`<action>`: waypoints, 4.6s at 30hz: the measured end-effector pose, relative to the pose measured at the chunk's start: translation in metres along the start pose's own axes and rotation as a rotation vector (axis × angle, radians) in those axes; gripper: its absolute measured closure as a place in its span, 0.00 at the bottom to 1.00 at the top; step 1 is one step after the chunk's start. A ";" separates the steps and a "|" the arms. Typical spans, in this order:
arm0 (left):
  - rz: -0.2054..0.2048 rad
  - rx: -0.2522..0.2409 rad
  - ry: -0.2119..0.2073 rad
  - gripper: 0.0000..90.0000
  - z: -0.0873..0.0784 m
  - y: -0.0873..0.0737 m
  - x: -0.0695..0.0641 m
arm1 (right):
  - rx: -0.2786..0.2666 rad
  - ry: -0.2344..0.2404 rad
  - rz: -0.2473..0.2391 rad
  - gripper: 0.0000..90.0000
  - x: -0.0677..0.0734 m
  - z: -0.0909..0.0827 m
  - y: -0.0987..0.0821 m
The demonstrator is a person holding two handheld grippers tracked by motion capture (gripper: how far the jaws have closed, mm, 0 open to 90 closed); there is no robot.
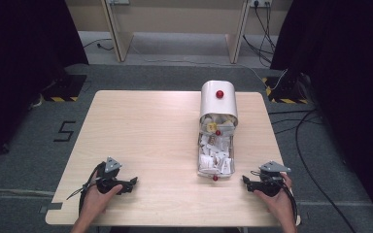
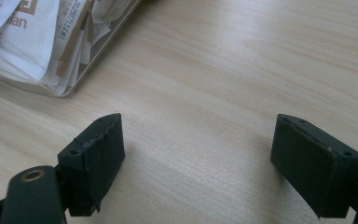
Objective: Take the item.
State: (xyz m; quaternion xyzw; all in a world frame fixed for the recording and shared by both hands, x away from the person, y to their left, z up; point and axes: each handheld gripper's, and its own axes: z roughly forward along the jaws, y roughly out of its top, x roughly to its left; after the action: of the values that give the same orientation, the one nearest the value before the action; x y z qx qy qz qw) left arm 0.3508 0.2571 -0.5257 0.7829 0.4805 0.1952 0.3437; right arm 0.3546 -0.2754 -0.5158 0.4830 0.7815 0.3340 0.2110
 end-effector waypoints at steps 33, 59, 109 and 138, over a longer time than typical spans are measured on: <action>0.003 0.000 -0.003 0.00 0.000 0.000 0.000 | -0.106 0.005 -0.012 0.29 0.003 -0.021 0.008; 0.005 0.001 -0.006 0.00 0.000 0.000 0.000 | -0.204 0.039 -0.084 0.30 0.031 -0.048 0.033; 0.012 0.001 -0.009 0.00 0.002 0.002 0.000 | -0.216 0.118 -0.208 0.46 0.086 -0.009 0.086; 0.013 0.001 -0.013 0.00 0.002 0.002 0.000 | -0.155 0.066 -0.224 0.73 0.089 0.016 0.079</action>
State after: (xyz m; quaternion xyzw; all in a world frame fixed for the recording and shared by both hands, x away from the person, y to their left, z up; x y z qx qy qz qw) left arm 0.3534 0.2554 -0.5256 0.7873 0.4732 0.1924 0.3452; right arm 0.3738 -0.1662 -0.4699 0.3635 0.8089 0.3836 0.2577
